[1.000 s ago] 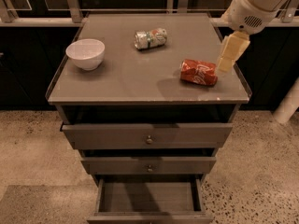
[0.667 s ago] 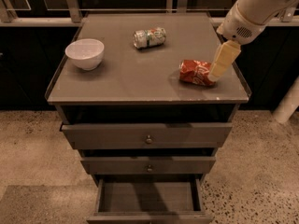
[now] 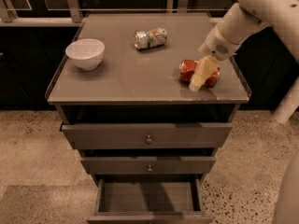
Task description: Place coke can into bottom drawer
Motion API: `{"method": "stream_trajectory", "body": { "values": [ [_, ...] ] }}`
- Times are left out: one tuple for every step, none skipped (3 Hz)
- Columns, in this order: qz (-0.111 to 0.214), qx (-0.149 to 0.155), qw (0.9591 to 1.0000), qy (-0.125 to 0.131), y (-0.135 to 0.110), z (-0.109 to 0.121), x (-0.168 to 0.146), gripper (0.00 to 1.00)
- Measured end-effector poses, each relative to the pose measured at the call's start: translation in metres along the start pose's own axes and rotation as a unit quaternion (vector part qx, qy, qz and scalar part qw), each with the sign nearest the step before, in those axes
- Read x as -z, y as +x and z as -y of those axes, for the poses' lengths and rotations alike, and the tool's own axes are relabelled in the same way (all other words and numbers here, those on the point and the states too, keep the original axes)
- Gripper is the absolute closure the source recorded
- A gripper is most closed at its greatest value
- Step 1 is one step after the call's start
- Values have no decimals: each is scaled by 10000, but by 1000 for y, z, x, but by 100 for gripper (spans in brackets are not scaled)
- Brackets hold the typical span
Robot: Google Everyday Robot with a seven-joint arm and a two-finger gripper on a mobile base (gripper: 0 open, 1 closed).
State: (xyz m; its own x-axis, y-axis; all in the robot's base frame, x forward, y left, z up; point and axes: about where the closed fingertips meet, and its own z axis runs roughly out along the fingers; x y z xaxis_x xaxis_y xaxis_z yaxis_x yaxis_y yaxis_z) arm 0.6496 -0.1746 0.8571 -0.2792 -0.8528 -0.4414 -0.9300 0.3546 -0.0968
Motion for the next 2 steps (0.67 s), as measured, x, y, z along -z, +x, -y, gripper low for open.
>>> {"method": "stream_trajectory", "body": {
  "values": [
    [77, -97, 9993, -348, -4, -10, -33, 0],
    [79, -101, 9992, -366, -4, -10, -35, 19]
  ]
}}
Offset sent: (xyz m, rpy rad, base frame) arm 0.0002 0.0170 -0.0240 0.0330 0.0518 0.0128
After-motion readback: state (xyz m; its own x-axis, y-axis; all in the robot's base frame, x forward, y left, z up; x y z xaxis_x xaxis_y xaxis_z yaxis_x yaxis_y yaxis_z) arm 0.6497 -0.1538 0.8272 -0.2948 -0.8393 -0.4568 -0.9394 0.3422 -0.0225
